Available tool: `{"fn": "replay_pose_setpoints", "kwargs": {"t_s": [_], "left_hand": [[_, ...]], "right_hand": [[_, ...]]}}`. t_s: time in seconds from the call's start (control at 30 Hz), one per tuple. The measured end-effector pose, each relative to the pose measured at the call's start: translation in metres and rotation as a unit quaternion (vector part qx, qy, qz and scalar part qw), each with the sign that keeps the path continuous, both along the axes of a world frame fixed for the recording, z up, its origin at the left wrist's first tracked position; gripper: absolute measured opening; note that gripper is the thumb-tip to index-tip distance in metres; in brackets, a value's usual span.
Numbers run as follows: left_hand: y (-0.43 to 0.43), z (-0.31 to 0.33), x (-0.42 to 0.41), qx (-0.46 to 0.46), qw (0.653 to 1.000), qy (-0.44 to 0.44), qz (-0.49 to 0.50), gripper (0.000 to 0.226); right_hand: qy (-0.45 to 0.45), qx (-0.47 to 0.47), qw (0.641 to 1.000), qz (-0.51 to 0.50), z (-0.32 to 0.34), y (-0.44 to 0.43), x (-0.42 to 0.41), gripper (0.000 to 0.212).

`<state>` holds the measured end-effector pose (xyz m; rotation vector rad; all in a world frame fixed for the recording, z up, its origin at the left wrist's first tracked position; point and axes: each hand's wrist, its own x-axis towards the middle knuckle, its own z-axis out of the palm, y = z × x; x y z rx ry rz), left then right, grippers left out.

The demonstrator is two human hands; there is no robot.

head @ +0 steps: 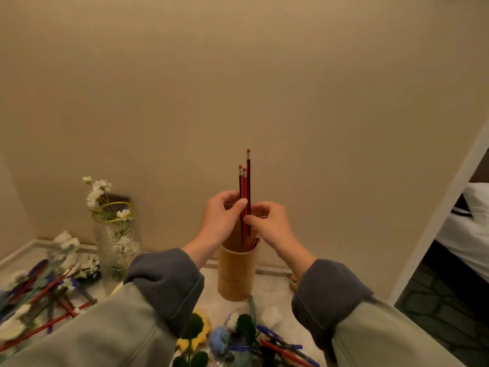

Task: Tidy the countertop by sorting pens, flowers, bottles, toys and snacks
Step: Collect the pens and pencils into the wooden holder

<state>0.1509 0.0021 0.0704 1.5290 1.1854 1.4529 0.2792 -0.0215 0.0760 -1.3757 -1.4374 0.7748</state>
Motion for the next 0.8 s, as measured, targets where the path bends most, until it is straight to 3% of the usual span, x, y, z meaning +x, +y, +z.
{"fn": "replay_pose_setpoints", "kwargs": {"t_s": [0.47,0.8], "left_hand": [[-0.008,-0.067,-0.001,-0.041,0.995,0.094,-0.003,0.016],[-0.013,-0.083,-0.003,-0.073,0.987,0.136,0.048,0.024]], "right_hand": [[-0.122,-0.034,0.992,-0.002,-0.068,0.010,-0.002,0.013],[-0.095,-0.033,0.995,-0.006,-0.068,0.008,0.001,0.017]]}}
